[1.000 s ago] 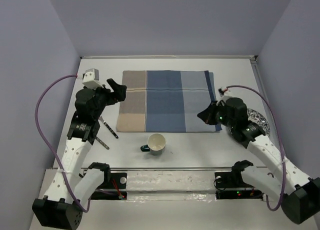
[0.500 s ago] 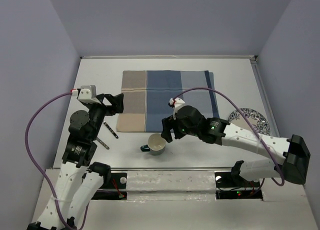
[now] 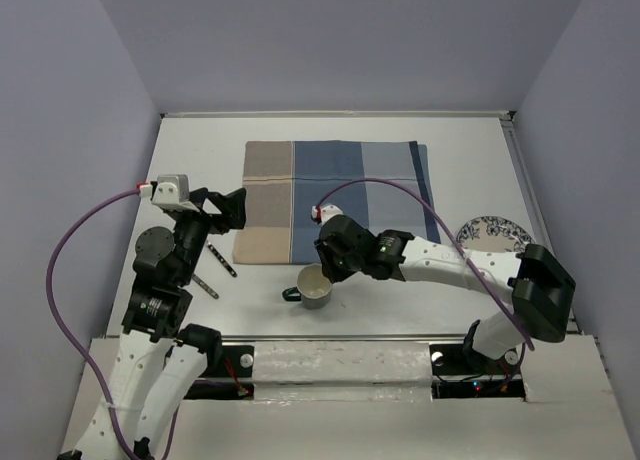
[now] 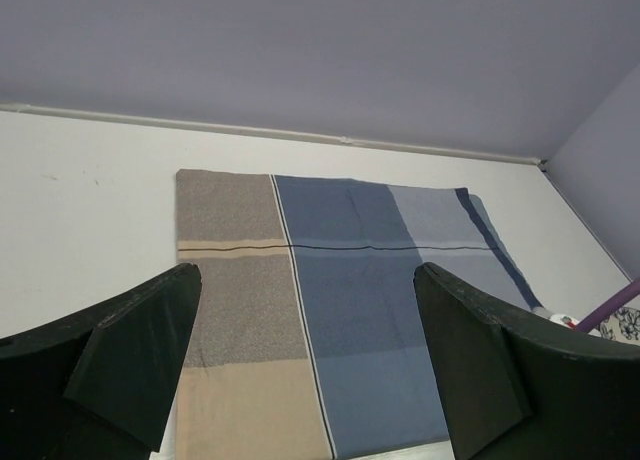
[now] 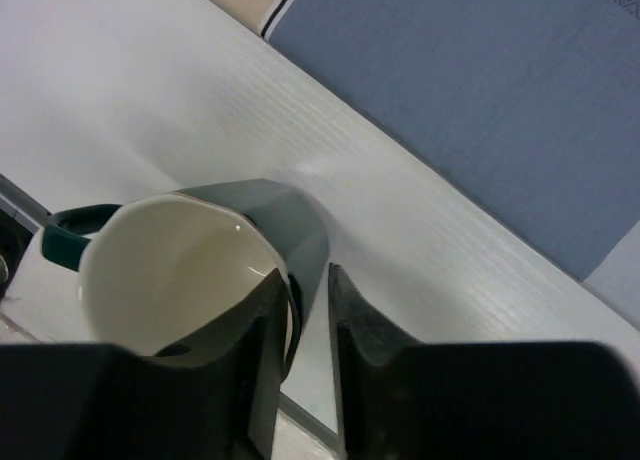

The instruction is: Set the dinner table for one person

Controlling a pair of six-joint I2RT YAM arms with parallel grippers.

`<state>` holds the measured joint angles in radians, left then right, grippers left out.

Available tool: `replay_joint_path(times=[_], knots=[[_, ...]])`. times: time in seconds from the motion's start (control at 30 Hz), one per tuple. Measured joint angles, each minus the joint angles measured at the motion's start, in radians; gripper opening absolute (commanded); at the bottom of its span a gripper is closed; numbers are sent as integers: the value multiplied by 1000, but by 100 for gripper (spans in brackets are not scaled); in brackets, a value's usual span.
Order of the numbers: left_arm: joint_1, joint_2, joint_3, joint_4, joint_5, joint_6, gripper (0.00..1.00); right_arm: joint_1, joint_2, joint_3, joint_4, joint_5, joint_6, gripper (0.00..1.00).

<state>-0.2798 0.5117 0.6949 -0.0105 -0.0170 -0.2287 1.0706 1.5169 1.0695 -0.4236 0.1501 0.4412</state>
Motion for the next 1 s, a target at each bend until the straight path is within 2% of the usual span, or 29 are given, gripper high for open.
replay_joint_path(times=[0.03,0.07,0.23,0.37,0.5,0.7,0.87,1.0], knots=[[0,-4,0,2,1,0,99,2,8,10,-2,0,0,2],[0,-5,0,3,2,0,99,3,13,20,-4,1,2,0],[0,-6,0,4,21,0,99,2,39,61,-43,32,-4,0],[-11,-16,0,3,23,0,99,-53,40,104,-86,37,-22,0],[-36,-25,0,3,22,0,99,-262,20,185,-101,51,-61,0],[-84,-30,0,-6,9,0,99,-661,80,430,-57,61,-122,0],[-130,-39,0,-10,-10,3,99,-846,267,600,-18,56,-136,0],[-176,-43,0,-13,-37,8,99,-911,447,745,-44,29,-143,0]])
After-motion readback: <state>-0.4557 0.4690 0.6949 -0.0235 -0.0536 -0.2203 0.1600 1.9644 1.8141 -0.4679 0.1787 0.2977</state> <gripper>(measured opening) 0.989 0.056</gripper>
